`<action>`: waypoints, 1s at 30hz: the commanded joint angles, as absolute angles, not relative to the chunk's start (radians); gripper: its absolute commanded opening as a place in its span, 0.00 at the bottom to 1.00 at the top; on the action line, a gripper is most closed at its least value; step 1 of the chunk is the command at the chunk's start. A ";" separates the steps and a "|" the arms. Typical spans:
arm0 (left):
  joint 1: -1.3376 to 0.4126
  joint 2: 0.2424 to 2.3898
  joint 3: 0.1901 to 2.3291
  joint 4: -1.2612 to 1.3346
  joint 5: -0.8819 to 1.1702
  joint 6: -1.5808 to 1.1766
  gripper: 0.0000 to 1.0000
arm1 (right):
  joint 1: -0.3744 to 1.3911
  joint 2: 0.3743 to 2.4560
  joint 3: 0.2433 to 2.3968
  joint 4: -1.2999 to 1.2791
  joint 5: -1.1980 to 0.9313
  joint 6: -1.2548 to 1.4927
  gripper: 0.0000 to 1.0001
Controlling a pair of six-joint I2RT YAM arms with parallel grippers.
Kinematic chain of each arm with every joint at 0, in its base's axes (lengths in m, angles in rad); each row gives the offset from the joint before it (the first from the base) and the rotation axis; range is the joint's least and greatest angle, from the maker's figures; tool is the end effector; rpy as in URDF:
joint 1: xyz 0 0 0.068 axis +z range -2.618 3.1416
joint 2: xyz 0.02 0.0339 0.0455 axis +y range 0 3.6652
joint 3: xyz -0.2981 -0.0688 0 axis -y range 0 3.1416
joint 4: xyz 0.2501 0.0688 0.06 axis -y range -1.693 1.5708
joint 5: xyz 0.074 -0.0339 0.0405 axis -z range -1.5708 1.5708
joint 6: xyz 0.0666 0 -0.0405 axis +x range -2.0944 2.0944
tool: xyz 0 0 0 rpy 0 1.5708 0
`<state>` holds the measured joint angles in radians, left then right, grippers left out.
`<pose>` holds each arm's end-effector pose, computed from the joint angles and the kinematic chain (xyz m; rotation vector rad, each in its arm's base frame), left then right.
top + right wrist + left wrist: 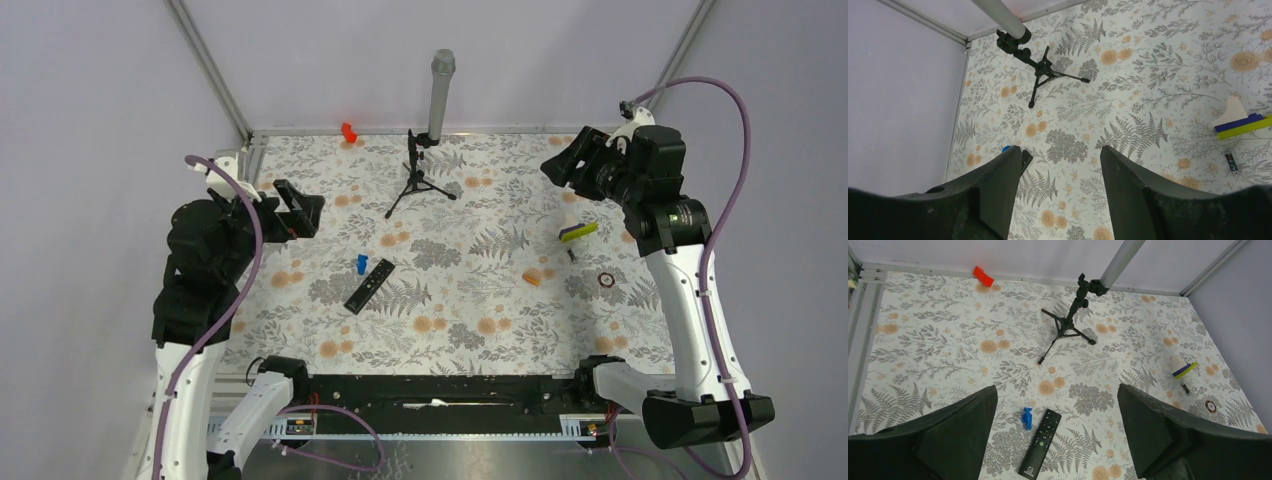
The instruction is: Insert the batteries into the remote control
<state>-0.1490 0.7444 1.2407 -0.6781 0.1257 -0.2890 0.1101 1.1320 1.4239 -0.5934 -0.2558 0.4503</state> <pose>0.1272 -0.0275 0.4620 -0.0312 1.7705 -0.4286 0.2444 0.0440 0.4717 0.1444 1.9043 0.6221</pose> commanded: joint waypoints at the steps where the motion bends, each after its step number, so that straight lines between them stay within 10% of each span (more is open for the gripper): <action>1: -0.146 0.736 1.169 -0.537 0.193 -0.313 0.99 | 0.115 1.092 1.379 -0.592 -0.277 0.458 0.67; 17: -0.235 0.806 0.616 -0.360 0.084 -0.576 0.98 | 0.117 0.947 0.941 -0.446 -0.430 0.555 0.74; 30: -0.448 1.171 0.597 -0.222 -0.120 -0.682 0.96 | 0.129 0.824 0.782 -0.433 -0.497 0.550 0.75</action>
<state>-0.4191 1.1210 0.5663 -0.3008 -0.0269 -0.6659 0.1215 0.8440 0.7708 -0.4511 -0.4751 0.5735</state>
